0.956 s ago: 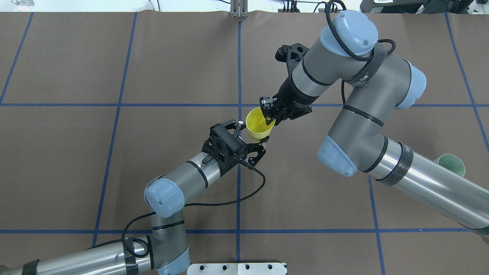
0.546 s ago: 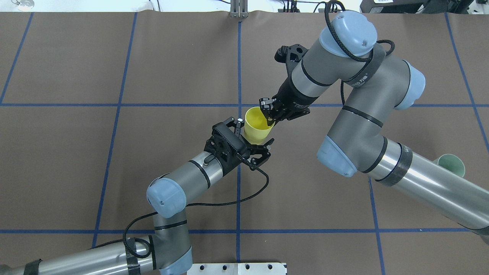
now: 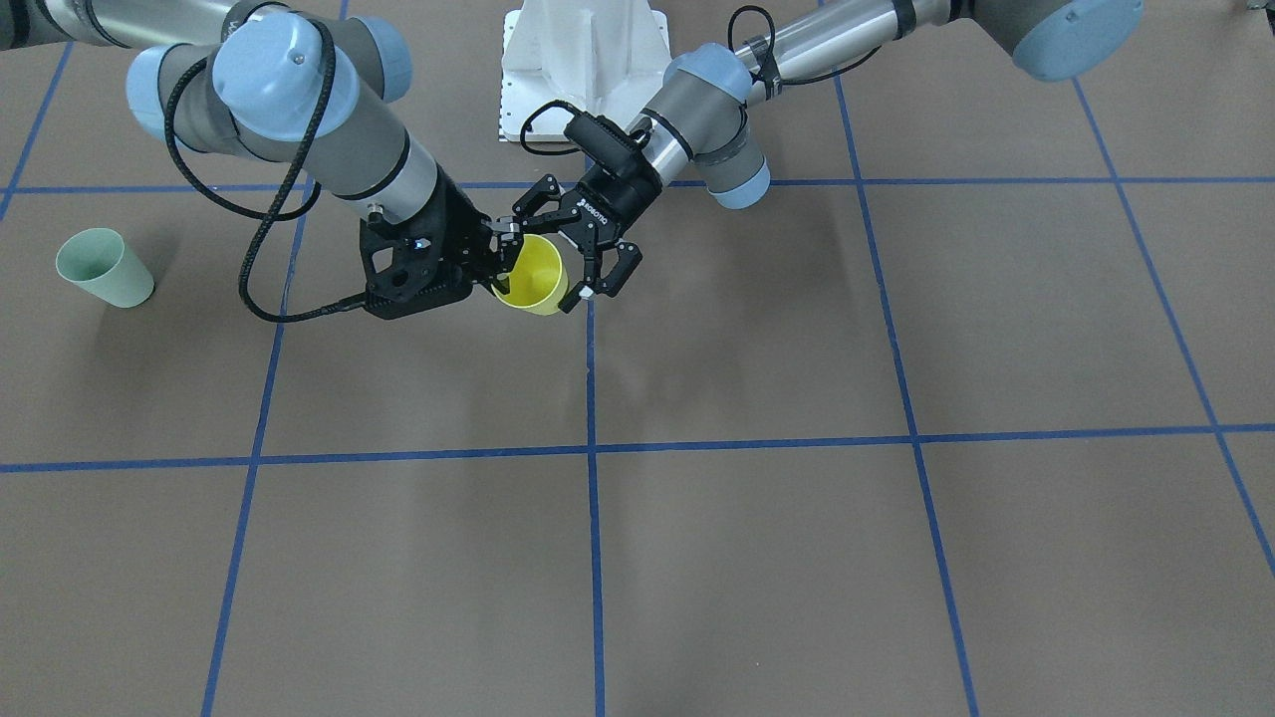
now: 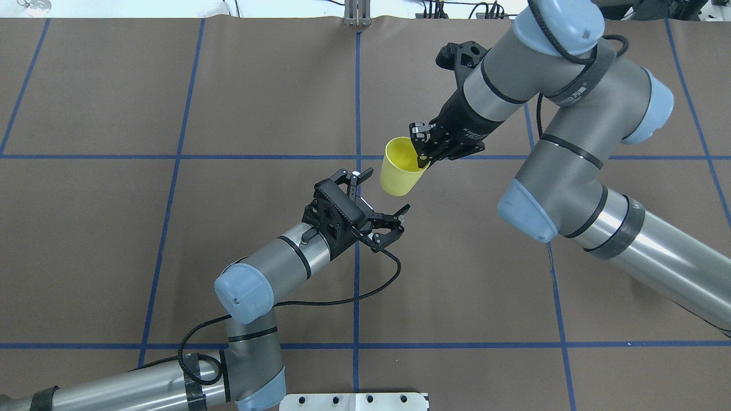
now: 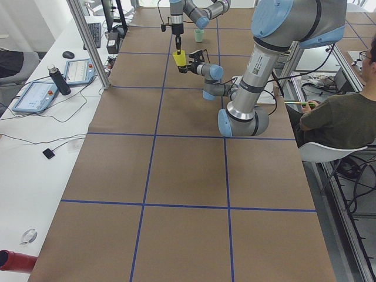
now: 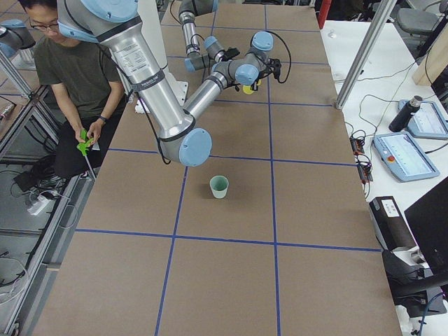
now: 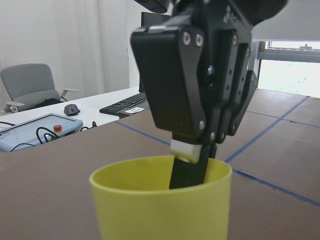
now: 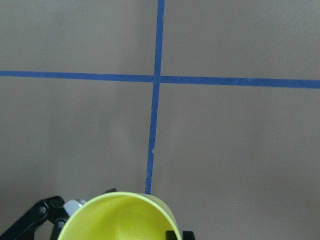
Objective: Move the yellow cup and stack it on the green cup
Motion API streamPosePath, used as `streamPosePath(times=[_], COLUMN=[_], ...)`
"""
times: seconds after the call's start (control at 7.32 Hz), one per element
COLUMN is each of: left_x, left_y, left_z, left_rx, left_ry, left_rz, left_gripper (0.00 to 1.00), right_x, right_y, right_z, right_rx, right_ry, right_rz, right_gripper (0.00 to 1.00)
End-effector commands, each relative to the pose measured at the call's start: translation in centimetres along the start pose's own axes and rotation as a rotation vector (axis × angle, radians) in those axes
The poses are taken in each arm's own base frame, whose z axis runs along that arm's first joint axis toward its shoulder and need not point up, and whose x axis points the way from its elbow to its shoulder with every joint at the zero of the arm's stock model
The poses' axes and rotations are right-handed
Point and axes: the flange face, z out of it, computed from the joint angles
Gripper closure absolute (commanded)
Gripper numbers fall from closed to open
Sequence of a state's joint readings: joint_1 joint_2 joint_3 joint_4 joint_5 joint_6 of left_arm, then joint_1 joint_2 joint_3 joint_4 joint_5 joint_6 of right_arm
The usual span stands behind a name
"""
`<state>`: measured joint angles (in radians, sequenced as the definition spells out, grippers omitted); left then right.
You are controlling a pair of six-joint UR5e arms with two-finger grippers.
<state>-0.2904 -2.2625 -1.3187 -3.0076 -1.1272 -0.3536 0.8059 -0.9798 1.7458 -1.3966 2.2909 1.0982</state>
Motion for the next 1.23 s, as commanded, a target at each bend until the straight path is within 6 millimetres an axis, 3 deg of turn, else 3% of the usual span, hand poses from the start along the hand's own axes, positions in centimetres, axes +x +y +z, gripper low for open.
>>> streamPosePath(times=[0.0,0.27,0.41,0.55,0.82,1.09], left_x=[0.0,-1.4,-4.1,-8.5,-15.5,-27.0], left_y=[-0.6,-0.6,0.4,1.6,4.6,1.4], left_z=[-0.3,-0.1,-0.4,-0.6,0.9,1.5], left_rx=[0.012,0.010,-0.001,-0.024,-0.097,-0.280], left_ry=[0.003,-0.017,-0.064,-0.139,-0.271,-0.323], left_rz=[0.008,0.004,0.008,-0.065,-0.388,-0.431], left_gripper=[0.00,0.00,0.01,0.01,0.01,0.00], right_x=[5.3,12.4,16.5,20.8,28.8,34.5], right_y=[-0.6,-0.9,0.1,1.7,6.5,9.0], right_z=[-4.0,-8.3,-9.8,-11.5,-14.5,-14.8], right_rx=[0.044,0.115,0.136,0.155,0.182,0.196], right_ry=[0.009,0.045,0.071,0.104,0.188,0.322], right_rz=[0.046,0.131,0.166,0.162,0.143,0.059], right_gripper=[1.00,1.00,1.00,1.00,1.00,1.00])
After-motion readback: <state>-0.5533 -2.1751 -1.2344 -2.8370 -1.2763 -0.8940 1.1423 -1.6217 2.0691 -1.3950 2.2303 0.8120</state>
